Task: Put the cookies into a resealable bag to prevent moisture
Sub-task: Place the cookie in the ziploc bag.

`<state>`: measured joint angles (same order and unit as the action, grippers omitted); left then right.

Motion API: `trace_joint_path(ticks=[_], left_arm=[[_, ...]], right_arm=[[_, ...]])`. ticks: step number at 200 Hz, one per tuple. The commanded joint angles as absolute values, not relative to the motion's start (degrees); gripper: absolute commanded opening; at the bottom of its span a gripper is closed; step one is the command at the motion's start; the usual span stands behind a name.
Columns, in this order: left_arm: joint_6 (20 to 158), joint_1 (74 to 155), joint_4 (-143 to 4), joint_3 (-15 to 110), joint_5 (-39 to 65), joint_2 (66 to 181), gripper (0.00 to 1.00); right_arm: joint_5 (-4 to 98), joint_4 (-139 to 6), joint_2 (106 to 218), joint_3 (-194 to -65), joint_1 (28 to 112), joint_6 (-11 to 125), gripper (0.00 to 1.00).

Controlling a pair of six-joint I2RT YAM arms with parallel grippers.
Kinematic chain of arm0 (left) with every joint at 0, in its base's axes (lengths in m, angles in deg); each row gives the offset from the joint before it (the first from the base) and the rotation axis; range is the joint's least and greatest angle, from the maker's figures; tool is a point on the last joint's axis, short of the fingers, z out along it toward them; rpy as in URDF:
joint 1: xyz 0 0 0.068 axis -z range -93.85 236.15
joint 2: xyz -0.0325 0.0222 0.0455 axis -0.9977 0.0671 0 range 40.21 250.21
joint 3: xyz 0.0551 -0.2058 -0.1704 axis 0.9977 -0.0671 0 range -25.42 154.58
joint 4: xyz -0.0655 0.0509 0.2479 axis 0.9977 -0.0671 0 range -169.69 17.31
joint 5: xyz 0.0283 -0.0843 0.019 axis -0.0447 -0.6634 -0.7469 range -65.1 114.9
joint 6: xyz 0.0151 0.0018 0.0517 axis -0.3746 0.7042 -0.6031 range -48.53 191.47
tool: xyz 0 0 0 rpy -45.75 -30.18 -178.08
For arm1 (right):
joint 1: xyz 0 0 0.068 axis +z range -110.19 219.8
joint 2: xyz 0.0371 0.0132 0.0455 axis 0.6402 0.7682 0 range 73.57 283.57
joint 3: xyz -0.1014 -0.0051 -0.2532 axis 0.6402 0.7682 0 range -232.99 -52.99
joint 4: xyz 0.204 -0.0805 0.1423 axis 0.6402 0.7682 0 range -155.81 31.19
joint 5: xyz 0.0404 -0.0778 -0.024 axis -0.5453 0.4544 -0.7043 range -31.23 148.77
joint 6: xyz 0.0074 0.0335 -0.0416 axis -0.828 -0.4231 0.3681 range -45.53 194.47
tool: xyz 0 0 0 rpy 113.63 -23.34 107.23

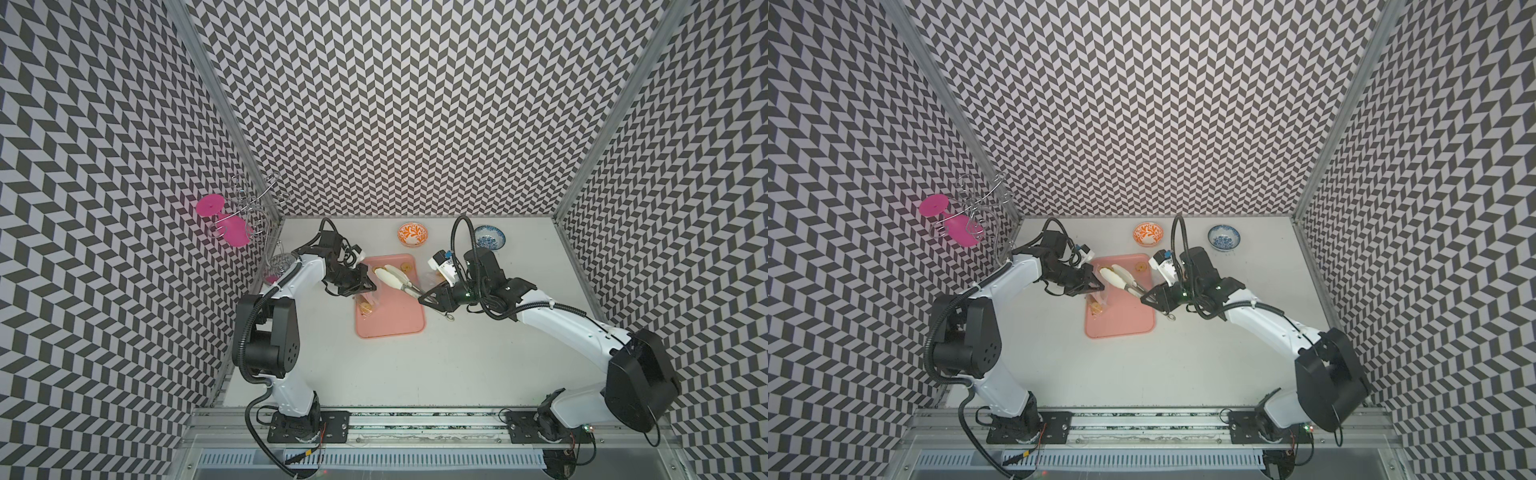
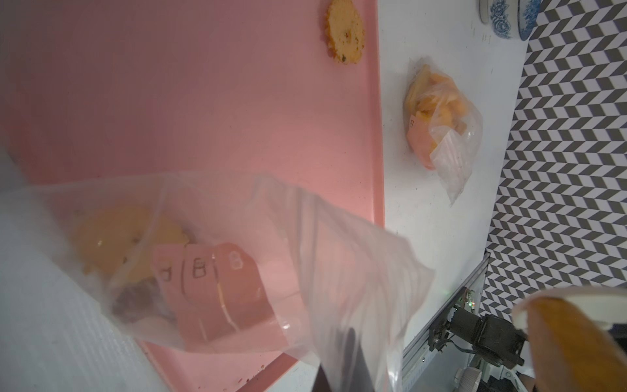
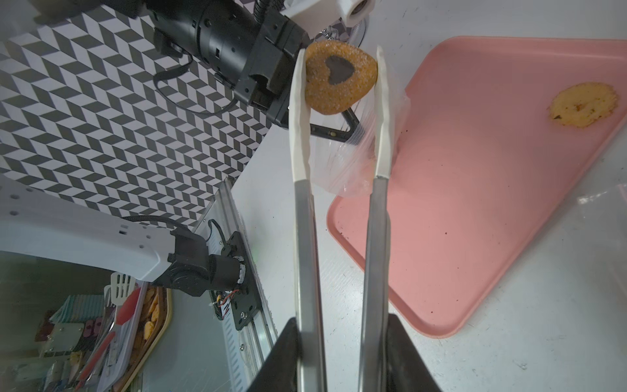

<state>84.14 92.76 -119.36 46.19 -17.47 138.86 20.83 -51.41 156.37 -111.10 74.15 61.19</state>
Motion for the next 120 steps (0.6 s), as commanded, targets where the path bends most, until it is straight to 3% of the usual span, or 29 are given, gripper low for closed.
trace_joint_path(ticks=[1,120], left_arm=[[83.1,91.8,-116.5,44.7,-23.0,139.3,0.0],[83.6,87.1,-111.5,38.7,-29.8,138.9,0.0]], right_arm=[[17.4,-57.5,156.7,-111.0,74.3,58.9,0.35],[10.0,-75.2,162.3,-106.1,76.7,44.9,0.36]])
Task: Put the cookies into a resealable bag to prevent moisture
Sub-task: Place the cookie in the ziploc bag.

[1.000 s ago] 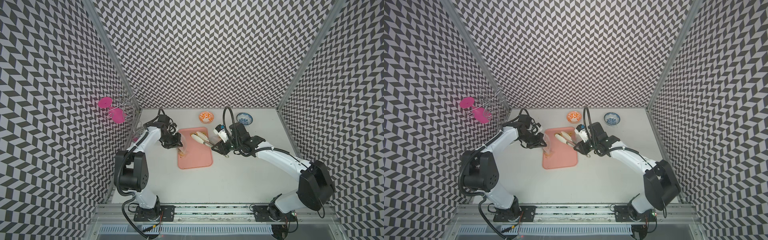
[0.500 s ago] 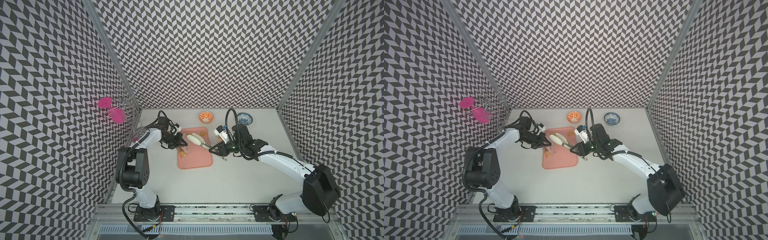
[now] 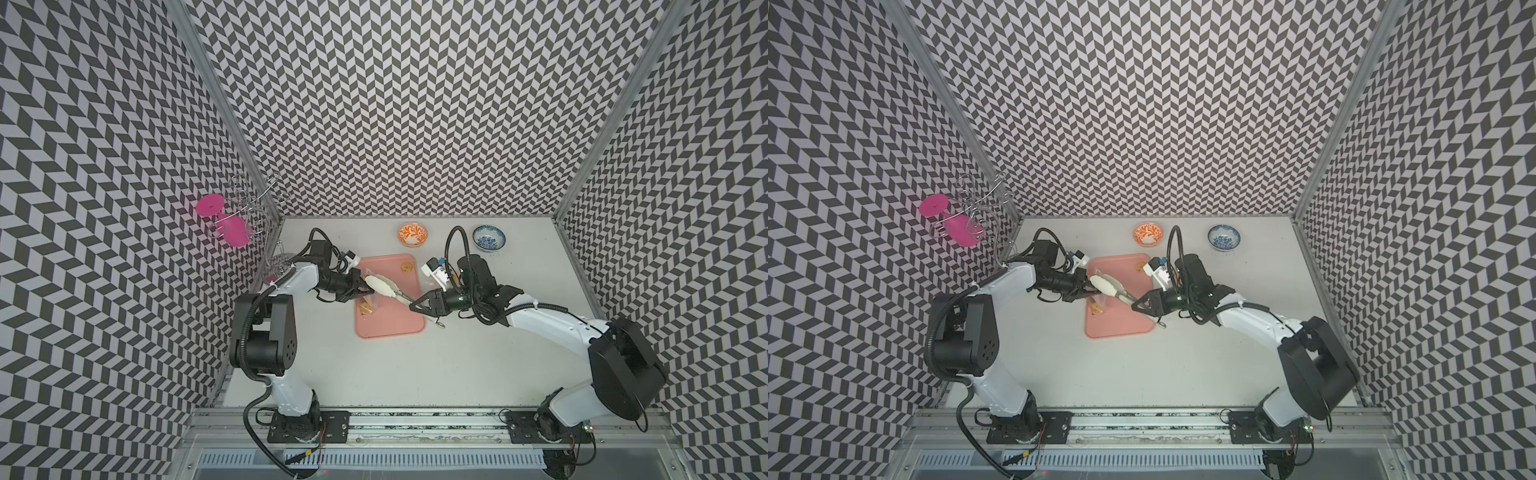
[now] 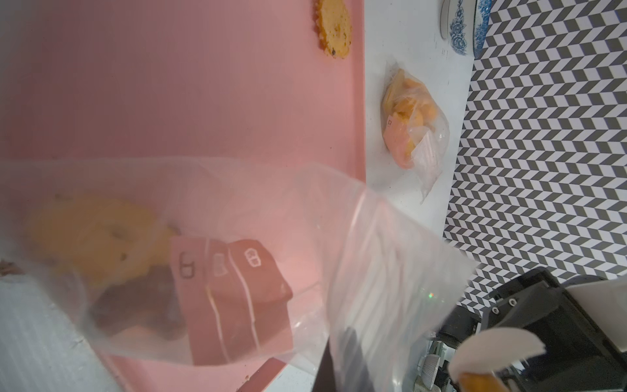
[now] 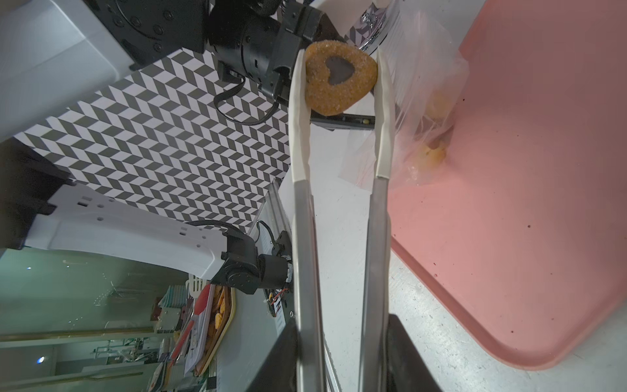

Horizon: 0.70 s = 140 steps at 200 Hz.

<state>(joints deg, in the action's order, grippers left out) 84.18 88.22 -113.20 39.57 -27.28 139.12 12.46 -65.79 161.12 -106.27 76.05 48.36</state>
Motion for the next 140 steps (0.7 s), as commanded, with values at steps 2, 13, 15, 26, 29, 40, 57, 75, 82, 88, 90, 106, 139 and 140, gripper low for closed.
trace_joint_path(ticks=[2,13,15,26,29,40,57,75,82,88,90,106,139,140], left_arm=[[83.6,87.1,-111.5,38.6,-29.8,138.9,0.0],[83.5,87.0,-111.5,38.4,-30.2,138.7,0.0],[83.6,87.0,-111.5,38.3,-30.2,138.7,0.0],[83.6,86.9,-111.2,38.1,-30.6,138.5,0.0],[83.7,86.8,-111.1,38.0,-30.4,138.4,0.0],[83.7,86.5,-111.1,37.8,-30.4,138.3,0.0],[83.4,86.2,-112.0,37.7,-29.8,138.2,0.0],[83.4,86.0,-112.4,37.8,-28.8,137.4,0.0],[83.4,85.9,-112.7,37.9,-28.6,137.2,0.0],[83.3,85.8,-113.0,38.0,-28.2,137.1,0.0],[83.3,85.9,-113.1,38.0,-28.1,137.0,0.0],[83.2,85.8,-113.6,37.9,-27.5,136.8,0.0],[83.0,85.8,-114.7,38.2,-26.2,136.0,0.0],[83.0,85.8,-114.8,38.2,-26.1,136.0,0.0]], right_arm=[[9.9,-75.3,162.4,-106.1,76.7,44.9,0.36],[9.9,-75.7,163.2,-106.0,76.8,44.5,0.36],[9.9,-75.9,163.2,-105.9,76.8,44.4,0.36],[9.5,-76.7,163.9,-105.9,76.8,44.0,0.36],[9.5,-76.9,164.0,-105.9,76.9,43.8,0.36],[9.4,-77.4,164.3,-106.1,76.9,43.4,0.36],[9.7,-75.4,164.9,-106.8,76.9,44.7,0.38],[9.8,-74.2,165.4,-106.9,76.9,45.4,0.39],[9.8,-74.1,165.4,-107.0,76.9,45.4,0.4],[9.9,-73.9,165.5,-107.2,76.9,45.4,0.42],[10.0,-73.8,165.5,-107.4,76.9,45.5,0.42],[10.2,-72.3,166.0,-108.7,76.9,46.4,0.45],[10.7,-70.4,166.3,-110.4,76.9,47.4,0.45],[10.7,-70.3,166.2,-110.4,76.9,47.4,0.45]])
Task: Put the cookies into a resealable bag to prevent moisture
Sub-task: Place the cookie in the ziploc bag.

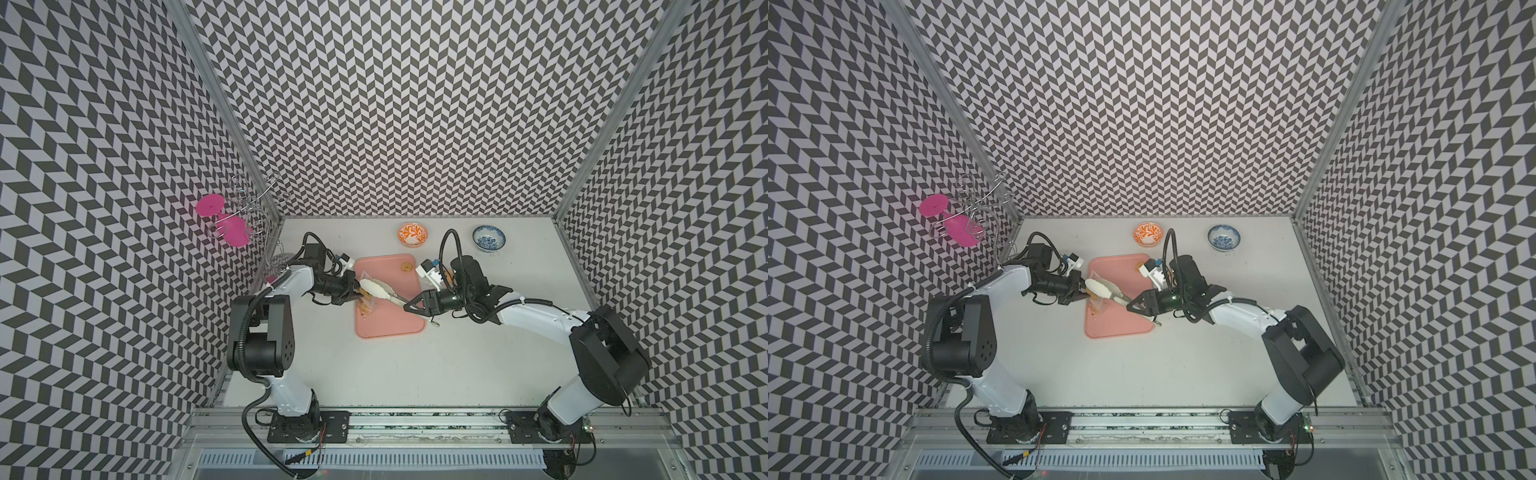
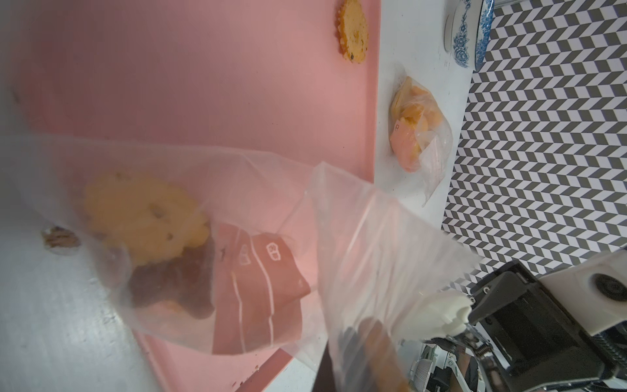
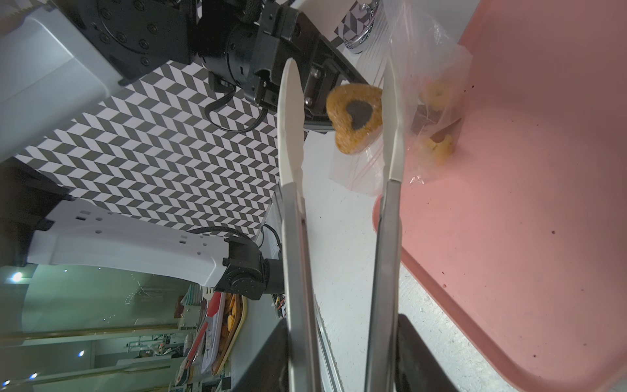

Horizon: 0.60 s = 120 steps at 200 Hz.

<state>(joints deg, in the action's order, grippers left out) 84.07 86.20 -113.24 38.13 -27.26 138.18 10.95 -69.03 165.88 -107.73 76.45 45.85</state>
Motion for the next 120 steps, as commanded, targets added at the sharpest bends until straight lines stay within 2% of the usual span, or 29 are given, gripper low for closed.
trace_joint_path(ticks=[1,120], left_arm=[[83.0,85.8,-114.9,38.2,-26.1,135.9,0.0],[82.8,88.8,-124.8,44.9,-6.2,132.2,0.0]], right_arm=[[10.7,-70.3,166.2,-110.4,76.8,47.4,0.45],[17.6,-54.1,161.2,-118.5,71.8,57.8,0.43]])
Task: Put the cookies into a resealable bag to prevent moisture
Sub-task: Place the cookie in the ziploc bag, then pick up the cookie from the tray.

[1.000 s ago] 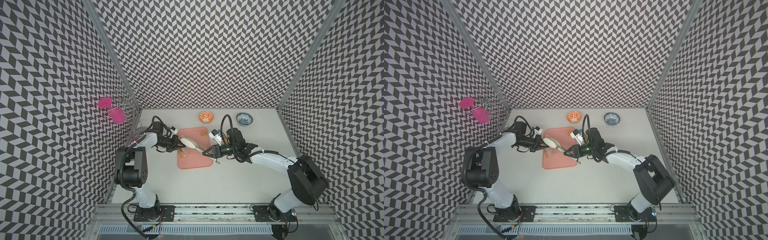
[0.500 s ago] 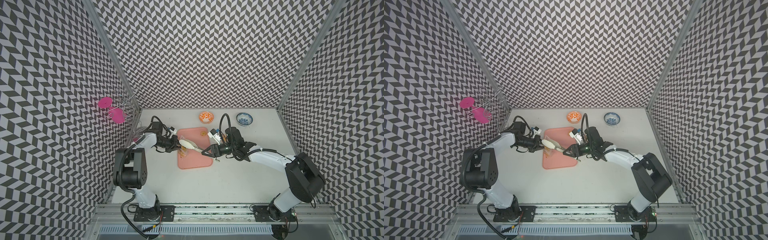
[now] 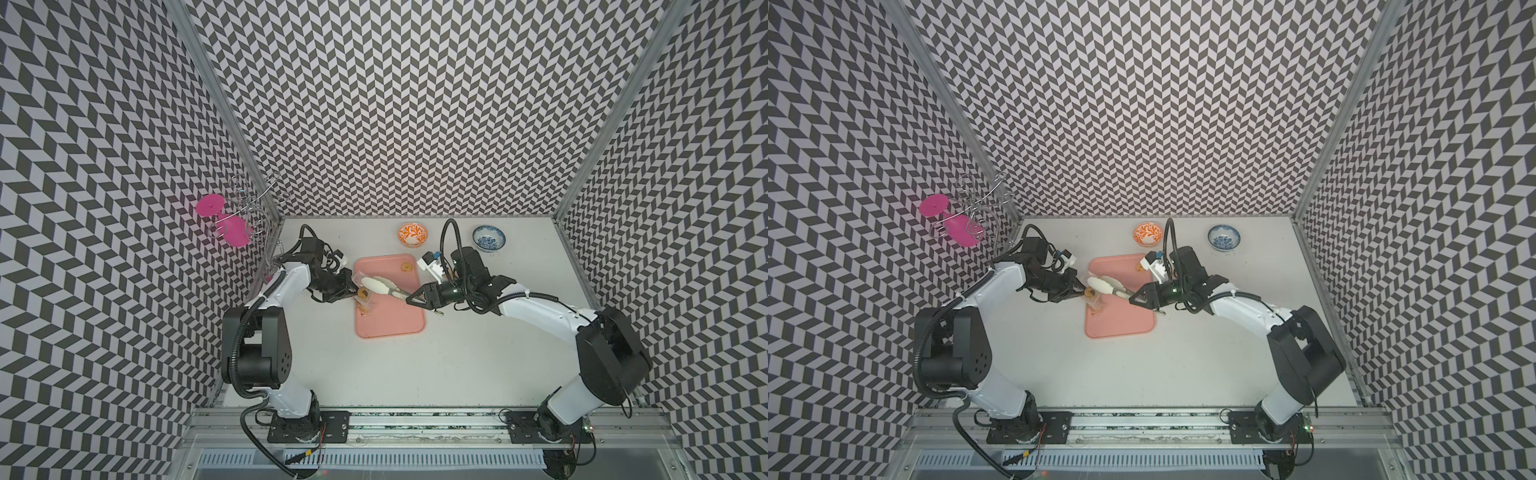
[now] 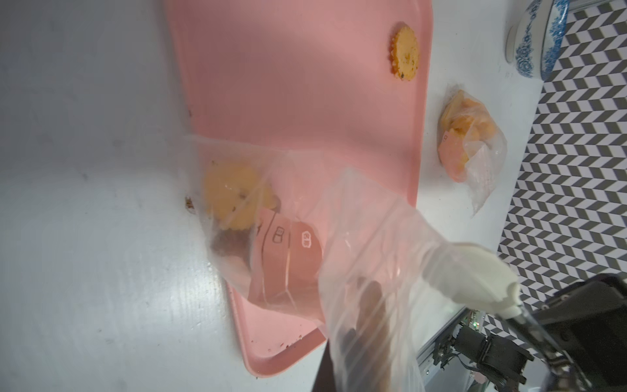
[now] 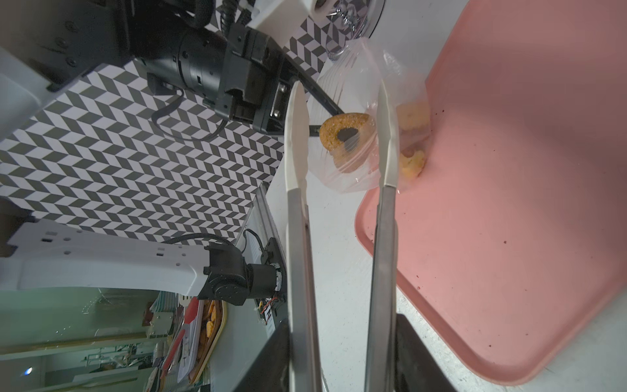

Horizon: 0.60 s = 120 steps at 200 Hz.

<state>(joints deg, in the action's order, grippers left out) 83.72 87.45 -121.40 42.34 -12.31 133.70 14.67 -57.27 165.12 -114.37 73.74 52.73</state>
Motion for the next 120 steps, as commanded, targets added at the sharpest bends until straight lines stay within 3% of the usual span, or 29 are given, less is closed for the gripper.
trace_joint_path(ticks=[1,66,120], left_arm=[[82.9,88.9,-124.9,45.0,-6.0,132.2,0.0],[84.9,94.4,-130.5,50.3,10.3,132.0,0.0],[84.3,95.2,-134.4,53.4,25.0,134.3,0.0]], right_arm=[[17.9,-53.8,161.2,-118.7,71.7,58.1,0.43],[43.5,-31.0,163.3,-128.2,70.1,80.2,0.43],[48.5,-32.0,168.6,-129.9,71.0,85.3,0.43]])
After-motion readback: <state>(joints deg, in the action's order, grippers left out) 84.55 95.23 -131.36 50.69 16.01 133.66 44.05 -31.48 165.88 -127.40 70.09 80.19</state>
